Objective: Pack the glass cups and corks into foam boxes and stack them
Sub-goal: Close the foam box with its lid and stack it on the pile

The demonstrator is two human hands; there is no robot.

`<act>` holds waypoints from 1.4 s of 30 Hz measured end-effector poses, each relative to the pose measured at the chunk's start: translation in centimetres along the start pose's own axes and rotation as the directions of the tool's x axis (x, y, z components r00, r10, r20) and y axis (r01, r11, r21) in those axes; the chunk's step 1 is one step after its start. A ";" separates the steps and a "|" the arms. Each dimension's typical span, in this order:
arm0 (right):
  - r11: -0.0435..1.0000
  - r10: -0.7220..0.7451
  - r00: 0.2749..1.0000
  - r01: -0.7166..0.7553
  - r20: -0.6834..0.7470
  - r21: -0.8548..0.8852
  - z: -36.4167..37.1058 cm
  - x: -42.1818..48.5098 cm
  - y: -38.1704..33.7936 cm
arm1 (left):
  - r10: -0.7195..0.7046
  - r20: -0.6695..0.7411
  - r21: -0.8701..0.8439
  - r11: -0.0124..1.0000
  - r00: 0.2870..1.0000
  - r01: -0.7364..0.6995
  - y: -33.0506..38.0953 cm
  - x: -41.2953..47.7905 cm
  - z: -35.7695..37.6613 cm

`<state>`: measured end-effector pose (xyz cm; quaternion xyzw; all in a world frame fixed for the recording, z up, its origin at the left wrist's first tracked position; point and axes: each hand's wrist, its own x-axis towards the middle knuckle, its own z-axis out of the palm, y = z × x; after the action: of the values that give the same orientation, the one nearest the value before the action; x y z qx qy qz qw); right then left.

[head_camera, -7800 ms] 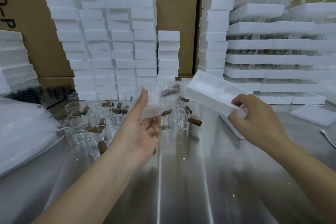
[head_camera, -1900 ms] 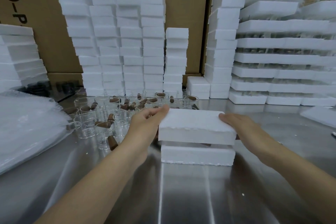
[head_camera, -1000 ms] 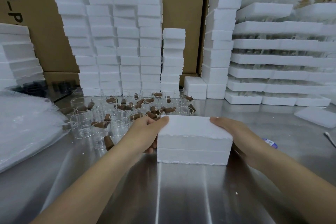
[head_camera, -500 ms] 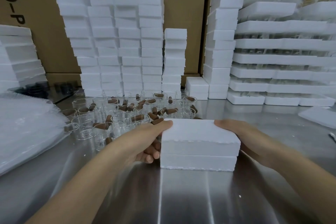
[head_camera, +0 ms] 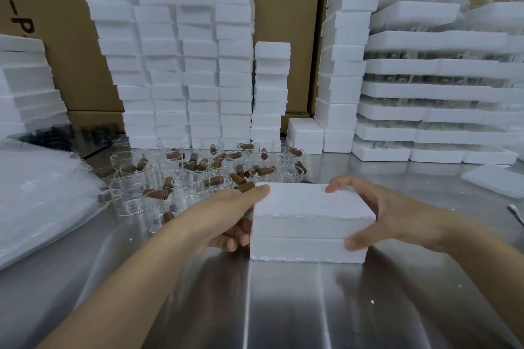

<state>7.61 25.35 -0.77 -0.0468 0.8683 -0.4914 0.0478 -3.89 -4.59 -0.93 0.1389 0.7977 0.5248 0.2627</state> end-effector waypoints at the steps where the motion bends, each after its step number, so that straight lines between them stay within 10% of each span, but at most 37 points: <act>1: 1.000 -0.006 1.000 0.006 0.009 0.013 -0.3 -0.2 0.0 | -0.015 0.029 0.002 1.000 0.999 0.015 0.0 -0.2 -0.3; 8: 0.997 -0.072 0.997 0.071 0.012 0.039 -1.2 -1.0 -1.0 | -0.060 0.265 -0.053 0.996 0.962 0.076 0.0 -1.1 -1.7; 15: 0.978 -0.192 0.974 0.201 -0.119 0.063 -1.0 -0.8 -2.9 | 0.021 0.076 -0.417 0.909 0.997 0.013 0.6 -0.3 -1.7; 28: 0.990 -0.131 0.954 0.141 -0.270 0.017 -1.6 -1.3 -2.5 | 0.050 0.105 -0.553 0.833 0.993 0.016 -0.1 0.3 -1.0; 33: 0.960 -0.026 0.763 0.199 -0.645 0.197 -4.2 0.9 -1.8 | 0.196 -0.206 -0.558 0.781 0.959 -0.280 -0.1 0.4 2.3; 42: 0.994 -0.041 0.402 -0.074 -0.915 -0.077 -5.1 16.5 -2.5 | 0.450 -0.028 -0.080 0.889 0.893 -0.451 -0.8 2.5 5.6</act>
<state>-9.29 26.27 3.42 0.2357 0.7781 -0.3901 -0.4323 -2.72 0.64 -4.06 0.3063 0.7221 0.6052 0.1360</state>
